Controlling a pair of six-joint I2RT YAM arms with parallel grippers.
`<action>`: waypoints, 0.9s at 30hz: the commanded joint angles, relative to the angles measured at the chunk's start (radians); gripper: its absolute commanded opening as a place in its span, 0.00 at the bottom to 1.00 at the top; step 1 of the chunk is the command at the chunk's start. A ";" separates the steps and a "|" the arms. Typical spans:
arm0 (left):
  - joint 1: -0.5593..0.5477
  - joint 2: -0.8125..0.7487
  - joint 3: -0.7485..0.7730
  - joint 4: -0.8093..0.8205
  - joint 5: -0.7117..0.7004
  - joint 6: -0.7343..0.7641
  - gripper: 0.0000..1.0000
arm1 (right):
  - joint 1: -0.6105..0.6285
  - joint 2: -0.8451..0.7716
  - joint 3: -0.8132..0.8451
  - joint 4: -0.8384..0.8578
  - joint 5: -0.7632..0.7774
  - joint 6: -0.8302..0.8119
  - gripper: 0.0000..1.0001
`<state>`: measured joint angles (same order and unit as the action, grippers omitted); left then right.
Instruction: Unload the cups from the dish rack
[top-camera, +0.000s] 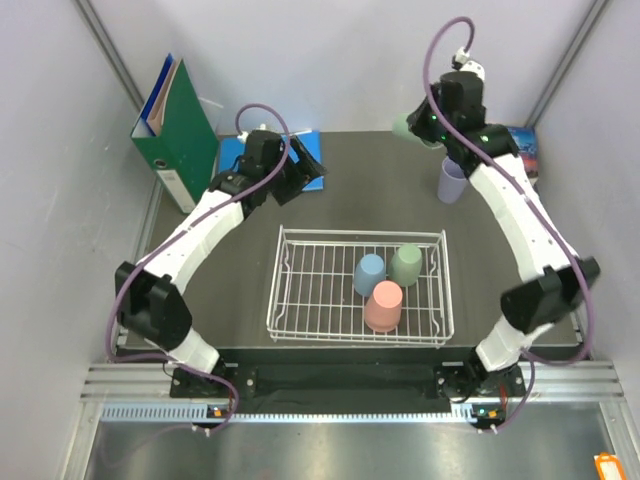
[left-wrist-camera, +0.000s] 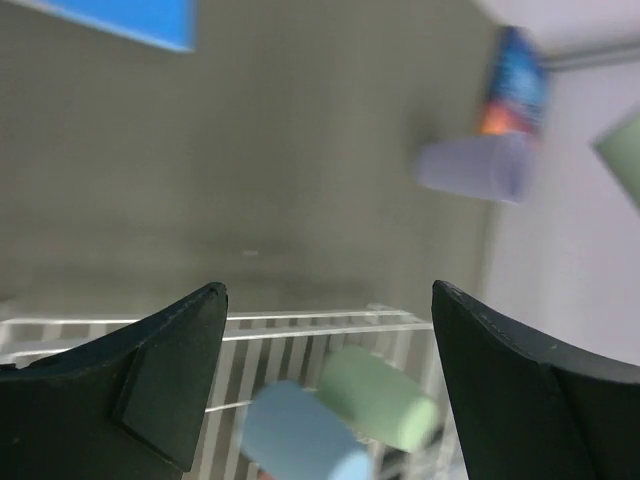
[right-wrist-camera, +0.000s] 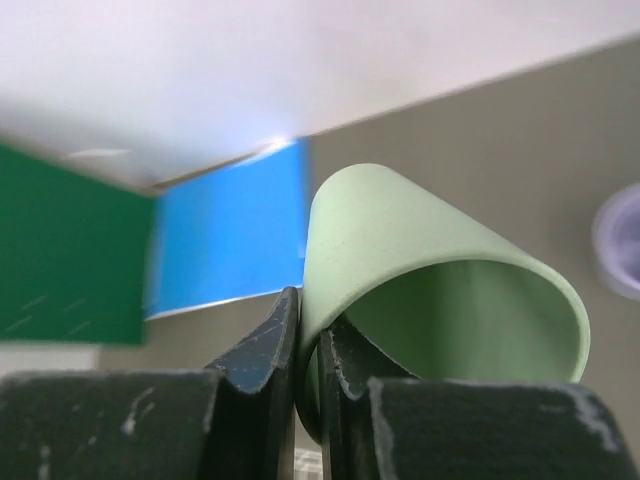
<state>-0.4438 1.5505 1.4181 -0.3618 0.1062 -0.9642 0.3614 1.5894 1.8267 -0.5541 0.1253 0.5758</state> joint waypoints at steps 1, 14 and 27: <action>-0.006 0.100 0.103 -0.431 -0.273 0.090 0.86 | -0.004 0.190 0.184 -0.280 0.272 -0.051 0.00; -0.022 0.131 0.165 -0.543 -0.346 0.193 0.86 | 0.001 0.609 0.480 -0.529 0.191 -0.076 0.00; -0.024 0.197 0.183 -0.545 -0.318 0.223 0.86 | 0.001 0.710 0.457 -0.471 0.112 -0.082 0.00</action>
<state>-0.4648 1.7256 1.5688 -0.8948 -0.2020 -0.7662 0.3569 2.2627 2.2459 -1.0584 0.2626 0.5072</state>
